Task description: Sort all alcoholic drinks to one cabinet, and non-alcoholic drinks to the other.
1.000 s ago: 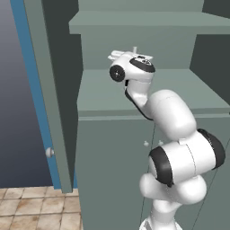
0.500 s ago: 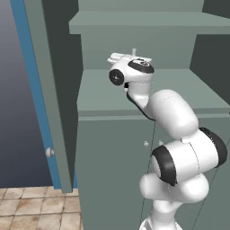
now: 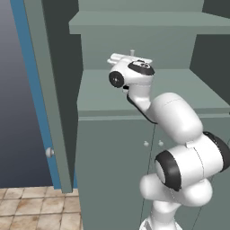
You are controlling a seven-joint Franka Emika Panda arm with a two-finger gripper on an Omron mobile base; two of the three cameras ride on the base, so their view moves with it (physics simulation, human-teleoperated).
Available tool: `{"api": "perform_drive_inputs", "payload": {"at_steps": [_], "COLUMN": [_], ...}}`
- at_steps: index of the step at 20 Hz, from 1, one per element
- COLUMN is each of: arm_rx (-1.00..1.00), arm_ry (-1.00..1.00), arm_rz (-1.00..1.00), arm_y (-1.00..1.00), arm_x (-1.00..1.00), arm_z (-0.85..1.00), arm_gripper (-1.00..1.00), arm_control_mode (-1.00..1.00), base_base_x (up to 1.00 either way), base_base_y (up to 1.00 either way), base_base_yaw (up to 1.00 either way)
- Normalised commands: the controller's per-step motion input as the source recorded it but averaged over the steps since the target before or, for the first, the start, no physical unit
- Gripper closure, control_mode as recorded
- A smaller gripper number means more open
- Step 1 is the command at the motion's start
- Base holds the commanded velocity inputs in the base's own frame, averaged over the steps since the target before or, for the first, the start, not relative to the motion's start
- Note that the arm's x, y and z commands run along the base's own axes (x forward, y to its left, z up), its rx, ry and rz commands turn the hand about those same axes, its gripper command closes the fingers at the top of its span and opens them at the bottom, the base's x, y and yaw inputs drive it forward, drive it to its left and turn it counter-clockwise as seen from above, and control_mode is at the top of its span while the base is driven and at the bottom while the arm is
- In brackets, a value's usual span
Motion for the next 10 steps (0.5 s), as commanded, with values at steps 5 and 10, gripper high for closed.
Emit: {"api": "perform_drive_inputs", "payload": {"at_steps": [5, 10], "arm_rx": [0.0, 0.0], "arm_ry": [0.0, 0.0], "arm_rz": [0.0, 0.0], "arm_y": [0.0, 0.0], "arm_x": [-0.08, -0.04], "arm_z": [0.0, 0.01], "arm_gripper": [-1.0, -1.0], "arm_control_mode": [-1.0, -1.0], "base_base_x": [0.0, 0.0], "base_base_y": [0.0, 0.0], "base_base_yaw": [0.0, 0.0]}}
